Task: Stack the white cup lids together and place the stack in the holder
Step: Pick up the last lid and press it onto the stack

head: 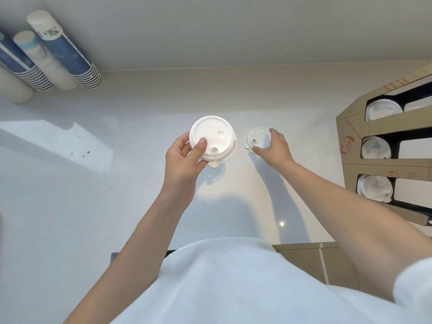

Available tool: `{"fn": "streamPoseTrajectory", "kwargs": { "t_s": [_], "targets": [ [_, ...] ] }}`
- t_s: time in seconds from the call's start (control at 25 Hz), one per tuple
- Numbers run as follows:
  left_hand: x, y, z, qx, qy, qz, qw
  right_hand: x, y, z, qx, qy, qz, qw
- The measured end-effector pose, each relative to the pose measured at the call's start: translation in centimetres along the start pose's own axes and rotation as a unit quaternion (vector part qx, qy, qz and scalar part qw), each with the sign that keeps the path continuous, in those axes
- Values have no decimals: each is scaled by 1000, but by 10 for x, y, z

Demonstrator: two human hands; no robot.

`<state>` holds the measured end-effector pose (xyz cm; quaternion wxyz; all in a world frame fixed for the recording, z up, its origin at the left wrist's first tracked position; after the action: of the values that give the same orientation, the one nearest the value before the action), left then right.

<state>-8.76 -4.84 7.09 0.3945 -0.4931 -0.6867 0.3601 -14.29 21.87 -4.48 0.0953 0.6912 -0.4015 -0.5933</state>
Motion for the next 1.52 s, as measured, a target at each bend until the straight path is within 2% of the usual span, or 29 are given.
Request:
{"fn": "streamPoseTrajectory", "kwargs": {
  "t_s": [0.32,0.64,0.96,1.08,1.2,1.36,1.52],
  "targets": [
    [3,0,-5,0,-22,5,1000,14,-24,25,-12,12,-115,993],
    [3,-2,-10,-2,-41,5,999,11,-24,33,-32,-9,-131,991],
    [-1,-4,-13,5,-42,4,999,15,-25,33,-36,5,-130,991],
    [-4,-4,-11,7,-46,2,999,10,-19,27,-33,-7,-71,997],
    [-6,-3,-7,9,-48,-6,999,-3,-2,10,-57,-29,63,996],
    [-8,-4,-2,10,-46,-17,999,-30,25,-27,-105,-31,209,972],
    [-4,-8,0,19,-31,-8,999,-66,55,-63,-147,-12,277,950]
  ]
}}
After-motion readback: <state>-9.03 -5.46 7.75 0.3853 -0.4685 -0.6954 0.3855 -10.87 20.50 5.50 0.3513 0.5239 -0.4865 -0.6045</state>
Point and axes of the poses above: each hand's wrist, its own z-axis towards the middle knuckle, its own x-axis out of the palm, y = z × x, the point moved 8 cm from there along z, towards the middle knuckle, and after that the axes turned 5 degrees about -y, right-handed, at the moved point
